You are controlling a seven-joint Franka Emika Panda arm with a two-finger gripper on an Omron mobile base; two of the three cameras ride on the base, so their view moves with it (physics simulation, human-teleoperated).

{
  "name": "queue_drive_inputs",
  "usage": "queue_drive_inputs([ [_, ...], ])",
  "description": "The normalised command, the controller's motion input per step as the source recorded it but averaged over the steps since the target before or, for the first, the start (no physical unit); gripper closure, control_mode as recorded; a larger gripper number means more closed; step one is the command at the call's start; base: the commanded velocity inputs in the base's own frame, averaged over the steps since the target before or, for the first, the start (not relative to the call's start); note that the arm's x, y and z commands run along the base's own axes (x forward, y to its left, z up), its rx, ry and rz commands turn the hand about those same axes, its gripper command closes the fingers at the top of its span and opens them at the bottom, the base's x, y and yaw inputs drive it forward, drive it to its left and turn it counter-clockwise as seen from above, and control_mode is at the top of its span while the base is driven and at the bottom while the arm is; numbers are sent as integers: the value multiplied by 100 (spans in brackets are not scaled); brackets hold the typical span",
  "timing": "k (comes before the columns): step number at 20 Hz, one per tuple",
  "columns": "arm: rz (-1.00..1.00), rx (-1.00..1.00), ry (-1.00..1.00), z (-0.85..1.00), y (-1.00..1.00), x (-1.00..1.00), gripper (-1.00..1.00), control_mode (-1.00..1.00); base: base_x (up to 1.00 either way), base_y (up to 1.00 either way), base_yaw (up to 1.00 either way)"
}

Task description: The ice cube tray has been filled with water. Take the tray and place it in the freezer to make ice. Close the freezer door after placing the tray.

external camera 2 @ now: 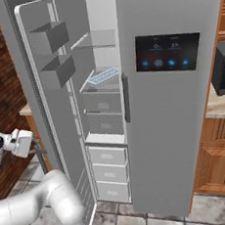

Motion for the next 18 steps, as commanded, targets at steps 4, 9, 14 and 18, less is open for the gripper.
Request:
queue_drive_inputs([
  [4, -2, -1, 21, 0, 0, 27, -100, -100, 0, 0, 0],
  [9, -5, -9, 6, -11, 0, 19, -100, -100, 0, 0, 0],
  [14, -8, -10, 0, -21, -2, 5, -100, -100, 0, 0, 0],
  [18, -7, -6, 1, -9, -22, 0, -100, -100, 0, 0, 0],
])
